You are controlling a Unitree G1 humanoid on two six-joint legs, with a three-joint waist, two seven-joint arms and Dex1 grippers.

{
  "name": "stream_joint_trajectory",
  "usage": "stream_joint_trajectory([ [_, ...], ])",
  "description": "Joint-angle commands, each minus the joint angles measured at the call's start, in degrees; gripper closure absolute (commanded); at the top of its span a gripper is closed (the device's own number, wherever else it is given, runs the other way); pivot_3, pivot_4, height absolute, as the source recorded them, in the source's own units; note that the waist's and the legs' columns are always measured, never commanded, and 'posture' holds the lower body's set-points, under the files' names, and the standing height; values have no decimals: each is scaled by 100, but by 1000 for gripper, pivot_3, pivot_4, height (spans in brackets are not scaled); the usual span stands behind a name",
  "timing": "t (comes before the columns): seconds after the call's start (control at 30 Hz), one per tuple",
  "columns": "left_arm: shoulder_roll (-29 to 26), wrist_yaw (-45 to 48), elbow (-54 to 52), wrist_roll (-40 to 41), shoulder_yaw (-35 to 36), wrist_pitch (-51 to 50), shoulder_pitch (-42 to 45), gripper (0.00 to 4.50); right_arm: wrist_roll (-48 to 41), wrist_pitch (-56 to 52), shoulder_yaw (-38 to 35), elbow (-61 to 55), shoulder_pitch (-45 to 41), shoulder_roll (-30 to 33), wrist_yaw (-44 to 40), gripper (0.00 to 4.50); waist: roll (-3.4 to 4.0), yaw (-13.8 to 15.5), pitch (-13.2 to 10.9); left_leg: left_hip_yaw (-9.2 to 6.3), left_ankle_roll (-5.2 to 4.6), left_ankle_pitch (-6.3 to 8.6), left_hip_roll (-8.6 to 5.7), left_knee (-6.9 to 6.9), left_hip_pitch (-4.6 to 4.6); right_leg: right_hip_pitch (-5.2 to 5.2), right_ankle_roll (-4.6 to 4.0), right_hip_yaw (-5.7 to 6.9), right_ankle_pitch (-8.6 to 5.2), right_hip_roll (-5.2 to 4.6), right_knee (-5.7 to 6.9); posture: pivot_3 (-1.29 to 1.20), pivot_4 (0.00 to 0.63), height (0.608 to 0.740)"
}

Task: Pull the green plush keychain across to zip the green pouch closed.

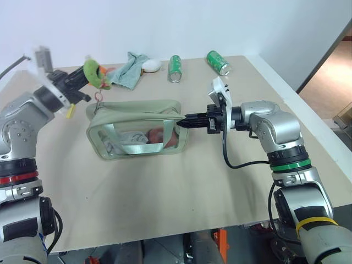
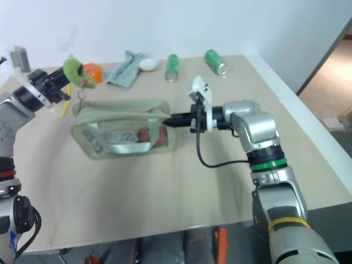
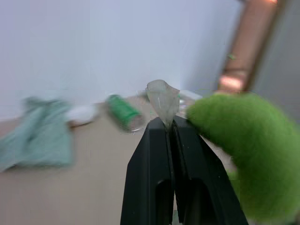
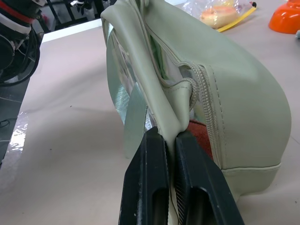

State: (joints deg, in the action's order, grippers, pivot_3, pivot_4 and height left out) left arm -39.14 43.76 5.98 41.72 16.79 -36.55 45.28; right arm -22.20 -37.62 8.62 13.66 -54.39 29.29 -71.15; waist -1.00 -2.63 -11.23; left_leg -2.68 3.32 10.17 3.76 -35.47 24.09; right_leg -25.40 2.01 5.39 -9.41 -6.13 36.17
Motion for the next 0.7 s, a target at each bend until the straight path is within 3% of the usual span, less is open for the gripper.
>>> stream_joint_trajectory([
  [0.03,-222,527,-785,123,-324,-128,164,4477,-66,12,-88,-139,23,3,28,4500,0,0,0,0,0,0,0,1,0,0,0,0,0,0,0,0,150,740],
  [0.23,-604,1169,-1211,-263,-913,-66,-1,4477,-91,1,-113,-185,58,14,72,4500,1,2,0,0,0,0,0,0,-2,0,0,-2,0,2,0,0,150,740],
  [0.5,-877,1496,-927,-955,-1190,309,-83,4477,-109,24,-114,-191,64,11,99,4500,1,4,0,0,-1,0,0,-1,-1,0,0,-4,0,2,0,0,150,740],
  [0.53,-882,1496,-871,-1007,-1179,330,-52,4003,-115,26,-109,-196,65,9,105,4500,1,4,0,0,-1,0,0,-1,-1,0,0,-4,0,2,0,0,150,740],
  [0.6,-872,1463,-756,-1050,-1138,270,33,3608,-127,27,-102,-209,65,5,114,4500,1,5,0,0,-1,0,0,-1,-1,0,0,-4,0,2,0,0,150,740],
  [0.7,-844,1395,-560,-1202,-1116,374,198,2529,-131,48,-89,-198,54,-18,117,4500,0,6,-1,0,-1,0,0,-1,-1,0,0,-4,0,2,0,0,150,740],
])
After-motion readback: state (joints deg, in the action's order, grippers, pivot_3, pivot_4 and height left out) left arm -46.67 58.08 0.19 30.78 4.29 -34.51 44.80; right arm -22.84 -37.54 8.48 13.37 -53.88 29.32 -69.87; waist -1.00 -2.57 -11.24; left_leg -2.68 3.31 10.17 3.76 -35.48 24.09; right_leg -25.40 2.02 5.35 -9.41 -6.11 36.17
